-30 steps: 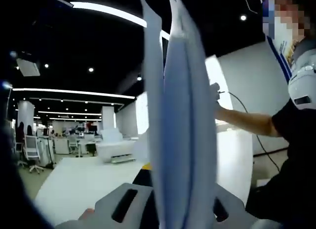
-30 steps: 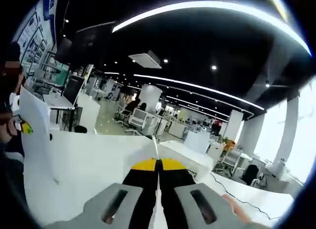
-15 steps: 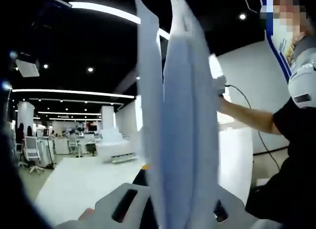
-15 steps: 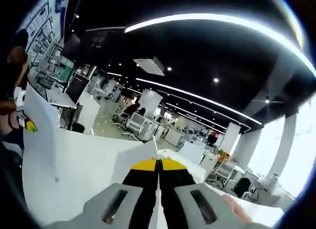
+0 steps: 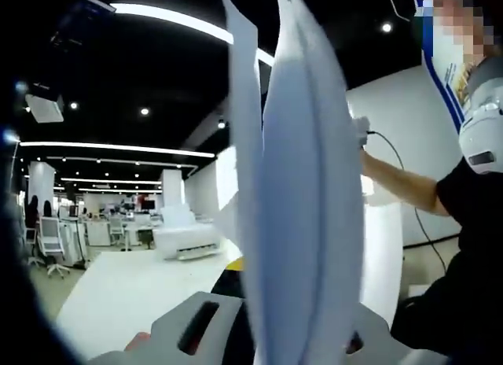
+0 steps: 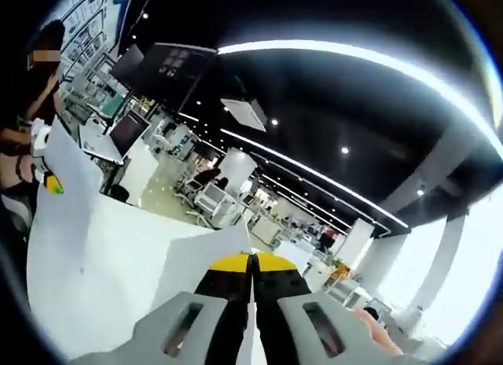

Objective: Organize the stack of printing papers by aligning and flattening the scattered papers on the table

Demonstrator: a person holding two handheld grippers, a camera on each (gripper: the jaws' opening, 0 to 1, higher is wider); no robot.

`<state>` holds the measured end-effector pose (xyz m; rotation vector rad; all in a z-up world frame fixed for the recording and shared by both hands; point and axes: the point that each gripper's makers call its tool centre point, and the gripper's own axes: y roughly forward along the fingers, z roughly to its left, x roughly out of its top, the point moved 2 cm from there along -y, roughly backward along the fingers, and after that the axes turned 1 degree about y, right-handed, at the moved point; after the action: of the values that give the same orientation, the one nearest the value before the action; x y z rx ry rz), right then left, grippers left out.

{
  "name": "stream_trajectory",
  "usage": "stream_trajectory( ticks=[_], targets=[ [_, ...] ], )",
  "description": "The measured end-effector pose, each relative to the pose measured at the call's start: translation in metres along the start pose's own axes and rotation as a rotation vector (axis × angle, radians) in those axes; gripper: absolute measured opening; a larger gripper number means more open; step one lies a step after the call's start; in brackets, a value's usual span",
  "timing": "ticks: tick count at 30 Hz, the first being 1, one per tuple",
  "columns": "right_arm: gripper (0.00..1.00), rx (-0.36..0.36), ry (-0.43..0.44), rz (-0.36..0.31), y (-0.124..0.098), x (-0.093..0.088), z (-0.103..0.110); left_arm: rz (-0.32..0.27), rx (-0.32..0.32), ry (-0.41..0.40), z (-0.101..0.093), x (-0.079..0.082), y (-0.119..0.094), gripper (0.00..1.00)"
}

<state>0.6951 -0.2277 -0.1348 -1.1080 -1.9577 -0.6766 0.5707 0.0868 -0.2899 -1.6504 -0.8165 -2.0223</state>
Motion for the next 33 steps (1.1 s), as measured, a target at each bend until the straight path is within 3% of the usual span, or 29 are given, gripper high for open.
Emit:
stream_trajectory(
  ticks=[5,8,10,11,21,28,33],
  targets=[
    [0.00,0.011,0.010,0.017,0.006,-0.003,-0.007,0.003,-0.001,0.001,0.000,0.000,0.001,0.06],
    [0.00,0.043,0.021,0.028,0.005,-0.006,0.000,0.000,-0.003,0.001,-0.001,0.000,0.002,0.06],
    [0.00,0.068,-0.020,0.059,-0.045,0.014,0.004,0.000,-0.003,0.001,-0.001,0.000,0.002,0.06],
    [0.00,0.069,-0.044,0.072,-0.050,0.015,0.004,0.001,-0.002,0.002,-0.001,0.000,0.001,0.06],
    [0.00,0.156,-0.106,0.138,-0.066,0.012,0.011,0.003,-0.004,0.005,-0.002,0.000,0.002,0.06],
    [0.00,0.256,-0.190,0.194,-0.077,0.010,0.016,0.006,-0.004,0.005,-0.003,0.000,0.003,0.06],
    [0.00,0.322,-0.212,0.181,-0.081,0.018,0.026,0.010,-0.006,0.008,-0.004,0.000,0.003,0.06]
  ],
)
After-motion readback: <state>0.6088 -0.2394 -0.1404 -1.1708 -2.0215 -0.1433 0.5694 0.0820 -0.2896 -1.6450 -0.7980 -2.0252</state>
